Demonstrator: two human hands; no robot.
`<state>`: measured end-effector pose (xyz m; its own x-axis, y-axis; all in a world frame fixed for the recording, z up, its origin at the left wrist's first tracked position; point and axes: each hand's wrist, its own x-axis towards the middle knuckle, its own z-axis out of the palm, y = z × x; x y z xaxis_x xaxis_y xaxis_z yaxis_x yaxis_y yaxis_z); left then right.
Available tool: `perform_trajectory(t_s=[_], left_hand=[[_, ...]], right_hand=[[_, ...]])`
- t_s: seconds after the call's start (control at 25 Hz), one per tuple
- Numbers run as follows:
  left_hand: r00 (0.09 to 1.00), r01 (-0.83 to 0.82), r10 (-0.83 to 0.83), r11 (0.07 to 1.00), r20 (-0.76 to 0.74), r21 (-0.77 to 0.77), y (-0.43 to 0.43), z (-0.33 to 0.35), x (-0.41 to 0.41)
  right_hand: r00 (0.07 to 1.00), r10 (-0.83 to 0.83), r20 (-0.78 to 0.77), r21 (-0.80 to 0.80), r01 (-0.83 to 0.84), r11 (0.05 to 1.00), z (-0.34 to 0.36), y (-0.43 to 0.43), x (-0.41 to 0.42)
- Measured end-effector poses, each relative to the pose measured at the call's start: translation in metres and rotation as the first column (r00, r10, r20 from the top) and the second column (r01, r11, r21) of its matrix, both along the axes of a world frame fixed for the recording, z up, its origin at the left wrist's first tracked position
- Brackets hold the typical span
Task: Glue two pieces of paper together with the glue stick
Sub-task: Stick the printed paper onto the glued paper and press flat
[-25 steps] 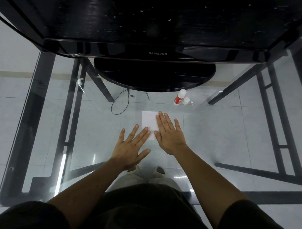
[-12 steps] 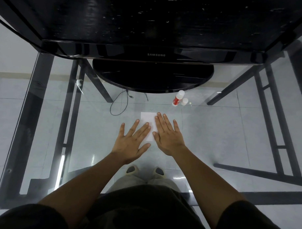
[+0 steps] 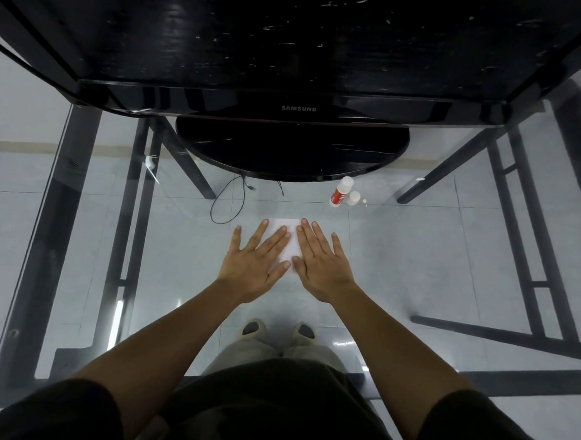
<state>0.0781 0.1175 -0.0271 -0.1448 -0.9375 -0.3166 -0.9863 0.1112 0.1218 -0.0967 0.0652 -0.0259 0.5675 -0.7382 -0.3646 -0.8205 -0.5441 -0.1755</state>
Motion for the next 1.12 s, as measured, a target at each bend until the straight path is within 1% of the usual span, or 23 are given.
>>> perform_trajectory(t_s=[0.08, 0.16, 0.24, 0.4, 0.56, 0.72, 0.76, 0.84, 0.96, 1.04, 1.12], left_hand=[[1.000, -0.005, 0.005, 1.000, 0.006, 0.010, -0.003, -0.001, 0.004], [0.996, -0.087, 0.087, 0.996, -0.011, 0.015, -0.014, 0.001, 0.009], [0.991, -0.131, 0.132, 0.991, -0.029, 0.026, -0.021, 0.003, 0.010], [0.988, -0.142, 0.142, 0.990, -0.055, 0.008, -0.010, 0.001, 0.006], [0.993, -0.111, 0.112, 0.993, -0.040, 0.038, 0.007, -0.005, 0.003], [0.992, -0.113, 0.114, 0.993, -0.055, 0.028, 0.008, -0.006, 0.001], [0.993, -0.106, 0.107, 0.994, -0.049, 0.018, 0.009, -0.006, 0.002], [0.994, -0.100, 0.101, 0.995, -0.050, 0.017, 0.009, -0.008, 0.002], [0.994, -0.096, 0.096, 0.995, -0.043, 0.006, 0.010, -0.008, 0.002], [0.995, -0.092, 0.092, 0.996, -0.041, 0.008, 0.009, -0.008, 0.002], [0.995, -0.091, 0.092, 0.996, -0.047, 0.015, 0.009, -0.007, 0.002]], right_hand=[[1.000, -0.002, -0.002, 0.006, 0.002, 1.000, 0.000, -0.001, 0.000], [1.000, -0.006, -0.001, 0.009, 0.006, 1.000, -0.001, -0.001, 0.000], [1.000, -0.006, 0.001, 0.006, 0.005, 1.000, -0.001, -0.001, 0.000], [1.000, -0.010, 0.012, -0.001, 0.010, 1.000, -0.002, 0.000, 0.000], [1.000, 0.002, -0.012, -0.013, -0.003, 1.000, -0.003, -0.001, 0.000], [0.999, -0.008, 0.050, -0.001, 0.008, 1.000, -0.001, 0.004, -0.006], [0.998, 0.015, 0.066, 0.004, -0.015, 1.000, 0.000, 0.009, -0.008], [0.989, 0.121, 0.090, 0.020, -0.123, 0.992, 0.002, 0.023, -0.015], [0.960, 0.276, 0.039, 0.045, -0.278, 0.960, 0.002, 0.041, -0.022], [0.952, 0.305, 0.018, 0.042, -0.305, 0.951, 0.002, 0.041, -0.024], [0.958, 0.287, 0.014, 0.037, -0.287, 0.957, 0.005, 0.034, -0.028]])
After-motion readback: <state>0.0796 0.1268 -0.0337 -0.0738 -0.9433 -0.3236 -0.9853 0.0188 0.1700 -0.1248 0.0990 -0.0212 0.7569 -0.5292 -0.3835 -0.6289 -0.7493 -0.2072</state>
